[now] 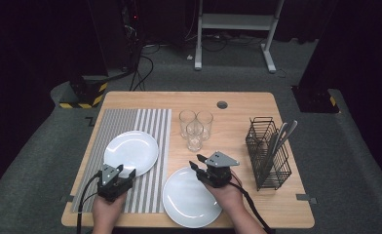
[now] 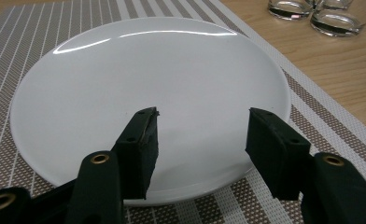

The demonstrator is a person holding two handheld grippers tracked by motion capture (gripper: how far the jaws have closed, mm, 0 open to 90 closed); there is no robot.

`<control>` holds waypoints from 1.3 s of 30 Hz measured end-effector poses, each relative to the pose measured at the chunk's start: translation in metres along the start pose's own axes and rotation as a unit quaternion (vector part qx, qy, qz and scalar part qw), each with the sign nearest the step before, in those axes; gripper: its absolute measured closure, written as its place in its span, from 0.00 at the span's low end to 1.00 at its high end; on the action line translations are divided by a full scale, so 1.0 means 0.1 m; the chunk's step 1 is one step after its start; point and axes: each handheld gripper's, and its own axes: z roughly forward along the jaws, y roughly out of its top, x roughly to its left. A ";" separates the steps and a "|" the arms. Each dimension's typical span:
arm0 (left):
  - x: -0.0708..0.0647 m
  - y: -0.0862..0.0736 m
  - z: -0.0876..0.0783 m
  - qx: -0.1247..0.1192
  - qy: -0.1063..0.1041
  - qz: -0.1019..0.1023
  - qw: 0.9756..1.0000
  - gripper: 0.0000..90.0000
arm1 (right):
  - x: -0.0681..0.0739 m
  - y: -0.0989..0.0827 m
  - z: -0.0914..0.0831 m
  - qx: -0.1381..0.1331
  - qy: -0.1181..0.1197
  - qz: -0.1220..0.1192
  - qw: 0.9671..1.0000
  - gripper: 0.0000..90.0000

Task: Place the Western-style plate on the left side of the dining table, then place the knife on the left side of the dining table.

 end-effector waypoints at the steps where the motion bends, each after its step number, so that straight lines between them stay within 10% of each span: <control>1: 0.00 0.00 0.00 0.000 0.000 0.000 1.000 0.48 | 0.00 0.00 0.00 0.000 0.000 0.000 1.000 0.66; 39: -0.03 0.00 0.02 0.018 0.000 0.013 1.000 0.47 | -0.03 0.13 -0.20 -0.039 -0.035 -0.032 0.998 0.56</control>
